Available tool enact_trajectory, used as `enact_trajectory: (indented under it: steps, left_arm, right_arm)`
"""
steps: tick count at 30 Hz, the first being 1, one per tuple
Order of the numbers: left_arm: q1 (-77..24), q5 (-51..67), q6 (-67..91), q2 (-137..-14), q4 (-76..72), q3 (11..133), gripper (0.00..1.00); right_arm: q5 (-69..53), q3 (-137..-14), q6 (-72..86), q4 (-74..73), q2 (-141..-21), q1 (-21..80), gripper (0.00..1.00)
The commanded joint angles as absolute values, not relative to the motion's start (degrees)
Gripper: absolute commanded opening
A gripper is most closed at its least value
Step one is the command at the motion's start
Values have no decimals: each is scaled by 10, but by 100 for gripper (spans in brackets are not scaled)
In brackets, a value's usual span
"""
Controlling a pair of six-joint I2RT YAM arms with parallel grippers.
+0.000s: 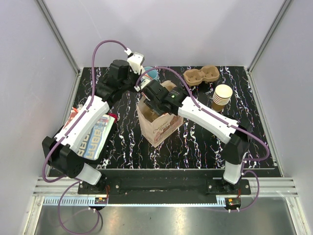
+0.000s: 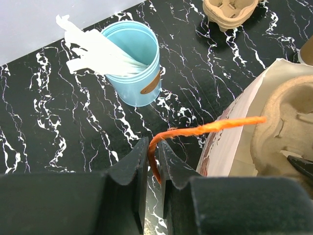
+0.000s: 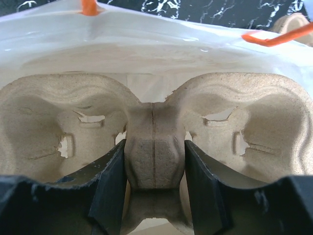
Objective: Pack the takeout coffee
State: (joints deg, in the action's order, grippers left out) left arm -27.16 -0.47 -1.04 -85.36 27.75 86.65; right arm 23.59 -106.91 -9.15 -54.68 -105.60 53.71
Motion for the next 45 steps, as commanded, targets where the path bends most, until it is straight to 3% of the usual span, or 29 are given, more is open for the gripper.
enact_trajectory:
  steps: [1,16,27,39,45]
  left_arm:
    - [-282,11,-2,-838,235,870,16]
    - [-282,14,-3,-838,236,872,16]
    - [-282,13,-3,-835,237,874,16]
    - [-281,13,-2,-833,240,876,16]
    - [-281,14,-2,-832,240,875,17]
  right_arm:
    - [223,-1078,-139,-518,-1079,585,53]
    - [170,-1065,-134,-530,-1092,599,54]
    - [90,-1057,-94,-521,-1075,556,57]
    - [83,-1056,-74,-507,-1071,530,59]
    - [91,-1064,-80,-507,-1059,530,68]
